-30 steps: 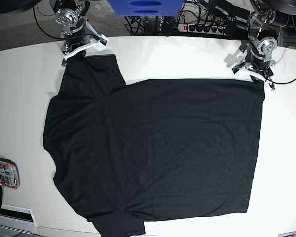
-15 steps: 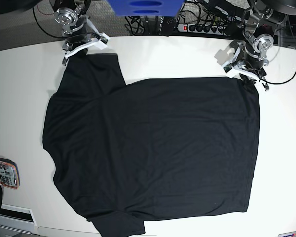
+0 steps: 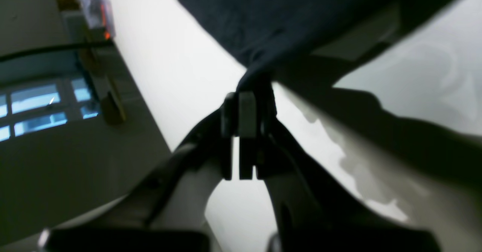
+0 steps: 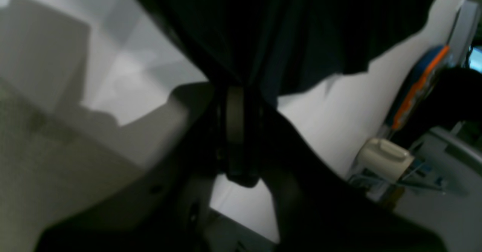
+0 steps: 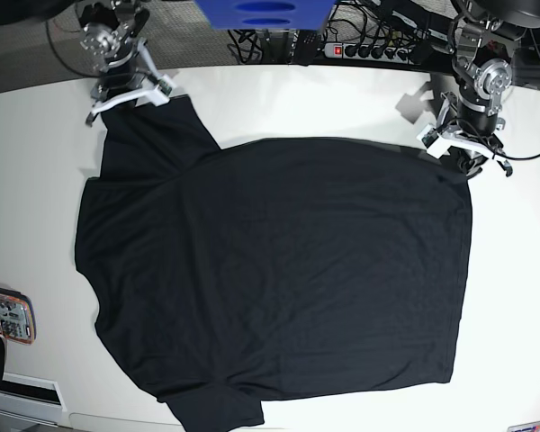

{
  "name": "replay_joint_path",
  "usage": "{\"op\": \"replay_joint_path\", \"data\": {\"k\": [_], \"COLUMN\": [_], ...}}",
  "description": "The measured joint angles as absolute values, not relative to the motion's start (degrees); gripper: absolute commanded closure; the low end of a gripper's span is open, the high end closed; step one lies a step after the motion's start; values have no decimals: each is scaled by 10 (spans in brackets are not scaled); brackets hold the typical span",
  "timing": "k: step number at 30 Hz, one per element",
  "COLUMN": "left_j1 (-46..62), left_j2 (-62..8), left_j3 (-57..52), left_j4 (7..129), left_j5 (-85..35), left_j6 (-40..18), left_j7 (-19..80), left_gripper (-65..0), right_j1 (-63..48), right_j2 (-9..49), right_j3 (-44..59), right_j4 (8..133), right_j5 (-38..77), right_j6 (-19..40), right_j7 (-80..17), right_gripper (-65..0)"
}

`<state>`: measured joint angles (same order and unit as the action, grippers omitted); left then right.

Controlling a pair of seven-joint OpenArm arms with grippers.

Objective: Fold the T-shirt properly
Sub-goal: 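Close both grippers on the black T-shirt's edge, then lift the grasped shirt edge up with both grippers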

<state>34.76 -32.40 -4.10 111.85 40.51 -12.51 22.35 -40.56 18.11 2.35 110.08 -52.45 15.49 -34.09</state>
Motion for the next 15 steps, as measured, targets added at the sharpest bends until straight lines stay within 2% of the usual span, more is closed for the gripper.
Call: {"op": "replay_joint_path", "data": {"k": [11, 15], "left_j1": [321, 310], "left_j2": [-321, -296], "left_j3": [-40, -82], "left_j4": [1119, 1119], "left_j5": [403, 403], "left_j6": [-129, -127], "left_j7": [227, 217], "left_gripper": [0, 0], "right_j1": [-318, -289], "right_j2": [180, 179], "right_j3": [42, 40], "right_j4": [1109, 1109], "right_j5": [-507, -477], "right_j6": [154, 157], "right_j7": [-341, -344], "right_gripper": [0, 0]}}
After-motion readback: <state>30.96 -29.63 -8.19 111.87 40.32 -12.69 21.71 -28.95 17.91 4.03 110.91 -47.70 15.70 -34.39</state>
